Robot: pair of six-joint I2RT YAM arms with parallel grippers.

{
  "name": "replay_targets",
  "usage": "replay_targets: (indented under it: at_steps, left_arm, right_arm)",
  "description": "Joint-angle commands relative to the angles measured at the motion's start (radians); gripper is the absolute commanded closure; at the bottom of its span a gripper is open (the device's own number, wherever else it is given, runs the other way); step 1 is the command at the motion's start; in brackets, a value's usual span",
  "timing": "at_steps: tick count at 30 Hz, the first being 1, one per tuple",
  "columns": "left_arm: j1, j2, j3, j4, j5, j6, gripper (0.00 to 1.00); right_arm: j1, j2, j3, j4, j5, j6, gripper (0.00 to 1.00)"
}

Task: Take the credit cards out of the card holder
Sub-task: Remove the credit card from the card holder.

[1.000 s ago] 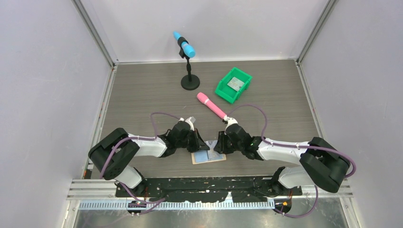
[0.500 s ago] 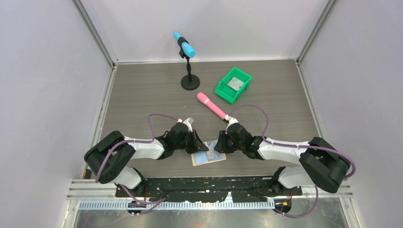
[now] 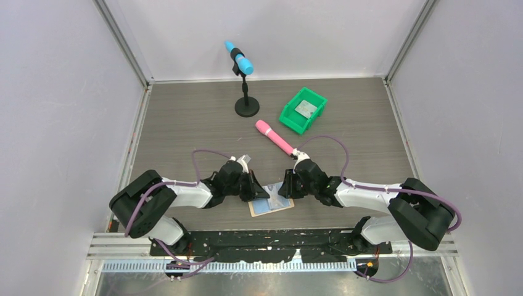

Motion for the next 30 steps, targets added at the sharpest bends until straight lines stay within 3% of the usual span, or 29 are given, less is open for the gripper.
replay_targets:
  at_steps: [1,10,30]
  left_arm:
    - [0.010,-0.007,-0.020,0.070,0.015,0.008,1.00]
    - [0.027,-0.015,-0.042,0.085,0.019,0.006,1.00]
    - [0.039,-0.097,-0.050,-0.054,-0.012,0.051,1.00]
  right_arm:
    - [-0.009,0.015,-0.018,-0.050,0.033,-0.036,0.69]
    - [-0.010,0.018,-0.019,-0.054,0.028,-0.039,0.69]
    - [-0.015,-0.005,0.002,-0.079,0.028,-0.055,0.69]
